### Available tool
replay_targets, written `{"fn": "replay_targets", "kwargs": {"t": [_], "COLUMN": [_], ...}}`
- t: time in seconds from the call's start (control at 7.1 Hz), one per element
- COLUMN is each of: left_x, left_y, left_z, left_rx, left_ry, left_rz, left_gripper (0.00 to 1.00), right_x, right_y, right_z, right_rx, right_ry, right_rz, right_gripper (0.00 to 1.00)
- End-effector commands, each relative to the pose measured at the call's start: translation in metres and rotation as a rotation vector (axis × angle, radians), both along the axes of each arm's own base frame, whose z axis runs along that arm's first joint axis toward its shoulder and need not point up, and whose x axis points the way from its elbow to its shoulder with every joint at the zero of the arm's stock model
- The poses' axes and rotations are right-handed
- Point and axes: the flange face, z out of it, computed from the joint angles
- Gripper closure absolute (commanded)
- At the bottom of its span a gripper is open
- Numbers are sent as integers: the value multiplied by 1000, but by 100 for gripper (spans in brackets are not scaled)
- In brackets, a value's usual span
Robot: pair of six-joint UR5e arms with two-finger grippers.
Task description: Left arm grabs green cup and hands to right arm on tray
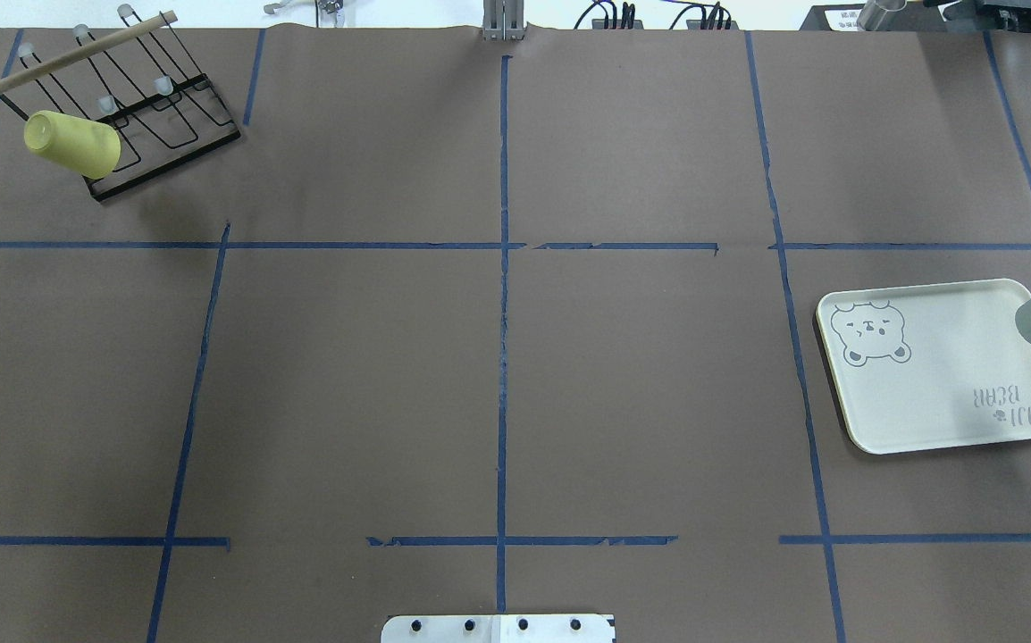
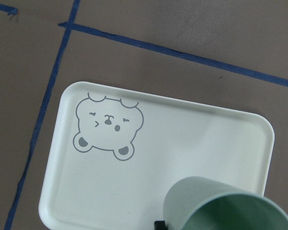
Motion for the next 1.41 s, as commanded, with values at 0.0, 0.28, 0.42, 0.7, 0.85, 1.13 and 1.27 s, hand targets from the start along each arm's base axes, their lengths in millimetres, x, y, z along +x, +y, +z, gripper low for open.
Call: {"fn": "replay_targets", "kwargs": {"t": [0.0,0.28,0.42,0.7,0.85,1.13,1.27], "left_x": [-50,-50,-50,-50,-50,-50,-50], "left_y": [59,71,69,68,67,66,66], "left_z": [36,44,42,39,38,36,36], "left_rx": [-69,-94,-90,-85,-82,-79,-79], "left_ry": [51,64,65,65,64,65,65], "left_rz": [-85,-88,-89,-90,-90,-90,-90], "left_gripper": [0,0,0,0,0,0,0], "right_x": [3,4,2,-27,-52,-86,-102], "right_y": [4,-2,-3,0,5,10,12], "right_z": [5,8,13,11,8,21,33], "right_rx": [-34,-37,-32,-31,-50,-44,-58], "right_ry": [2,35,30,46,35,71,87], "right_rz": [31,116,120,153,170,152,121], "right_gripper": [98,98,98,98,98,97,96]}}
